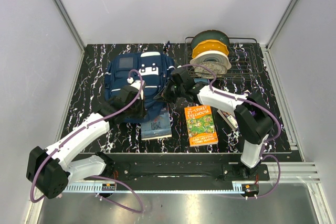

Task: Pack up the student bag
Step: Unzip the student bag at the center of the board.

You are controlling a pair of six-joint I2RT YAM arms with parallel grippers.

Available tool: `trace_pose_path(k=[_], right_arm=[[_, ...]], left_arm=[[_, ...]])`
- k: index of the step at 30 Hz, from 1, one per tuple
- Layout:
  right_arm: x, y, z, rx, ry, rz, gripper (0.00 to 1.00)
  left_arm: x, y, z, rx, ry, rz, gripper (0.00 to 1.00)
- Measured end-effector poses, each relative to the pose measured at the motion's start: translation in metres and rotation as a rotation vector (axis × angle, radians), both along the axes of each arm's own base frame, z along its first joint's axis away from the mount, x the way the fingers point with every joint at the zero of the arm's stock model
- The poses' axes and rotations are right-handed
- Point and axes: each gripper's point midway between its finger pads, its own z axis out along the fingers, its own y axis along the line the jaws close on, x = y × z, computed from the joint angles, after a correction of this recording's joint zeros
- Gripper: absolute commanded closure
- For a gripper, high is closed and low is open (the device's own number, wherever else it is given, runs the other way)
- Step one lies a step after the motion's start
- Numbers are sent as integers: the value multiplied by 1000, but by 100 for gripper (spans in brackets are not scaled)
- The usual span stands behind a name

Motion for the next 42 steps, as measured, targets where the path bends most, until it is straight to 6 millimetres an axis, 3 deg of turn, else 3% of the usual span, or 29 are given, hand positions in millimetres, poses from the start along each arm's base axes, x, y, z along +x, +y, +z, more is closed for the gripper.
trace_pose_path(k=[8, 19, 30, 35, 42], right_arm=[[3, 3, 0, -21, -8, 23, 100], [25, 19, 30, -13, -70, 117, 100], [51, -4, 37, -37, -92, 110, 100], [56, 2, 45, -22, -110, 154, 100], [78, 14, 53, -26, -135, 223, 100]], left_arm=[[1, 2, 1, 13, -15, 2, 100], [9, 34, 20, 77, -123, 127, 100], [14, 97, 9, 110, -48, 361, 100], [11, 89, 9, 65, -25, 309, 100], [7, 72, 20, -15, -60, 233, 100]])
